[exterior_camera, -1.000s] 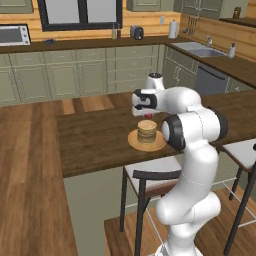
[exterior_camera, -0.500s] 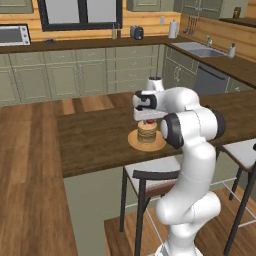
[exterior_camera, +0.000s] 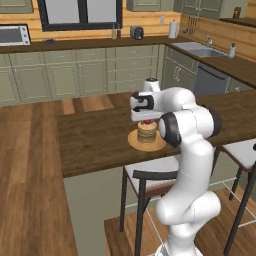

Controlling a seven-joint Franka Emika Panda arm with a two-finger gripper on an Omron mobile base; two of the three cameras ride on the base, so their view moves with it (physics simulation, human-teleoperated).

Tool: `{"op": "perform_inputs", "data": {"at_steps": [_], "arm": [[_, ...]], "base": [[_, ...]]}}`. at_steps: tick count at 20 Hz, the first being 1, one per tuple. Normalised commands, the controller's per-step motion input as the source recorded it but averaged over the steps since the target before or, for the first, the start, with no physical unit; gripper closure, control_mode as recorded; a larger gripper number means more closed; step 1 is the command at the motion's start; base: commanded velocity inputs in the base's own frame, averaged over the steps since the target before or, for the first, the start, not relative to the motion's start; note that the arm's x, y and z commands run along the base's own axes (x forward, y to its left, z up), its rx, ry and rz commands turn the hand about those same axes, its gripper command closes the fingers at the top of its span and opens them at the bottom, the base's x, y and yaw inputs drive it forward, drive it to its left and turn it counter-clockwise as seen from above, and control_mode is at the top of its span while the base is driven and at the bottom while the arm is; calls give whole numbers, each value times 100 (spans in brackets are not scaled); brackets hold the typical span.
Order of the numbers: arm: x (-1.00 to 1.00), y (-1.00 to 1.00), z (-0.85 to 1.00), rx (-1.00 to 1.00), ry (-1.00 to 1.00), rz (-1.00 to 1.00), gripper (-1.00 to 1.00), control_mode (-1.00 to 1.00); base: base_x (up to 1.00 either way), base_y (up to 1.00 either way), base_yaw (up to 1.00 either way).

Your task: Take the strawberry from the fridge and place it on top of the pancake, located on the dining counter.

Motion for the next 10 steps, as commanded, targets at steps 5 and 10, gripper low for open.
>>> {"op": "perform_inputs", "data": {"at_steps": [5,10], "arm": [[9,-21,0,0,0,0,100,-100],[0,-2,-12,0,7,0,100,-100]], "base": [[0,0,0],[0,0,0]]}}
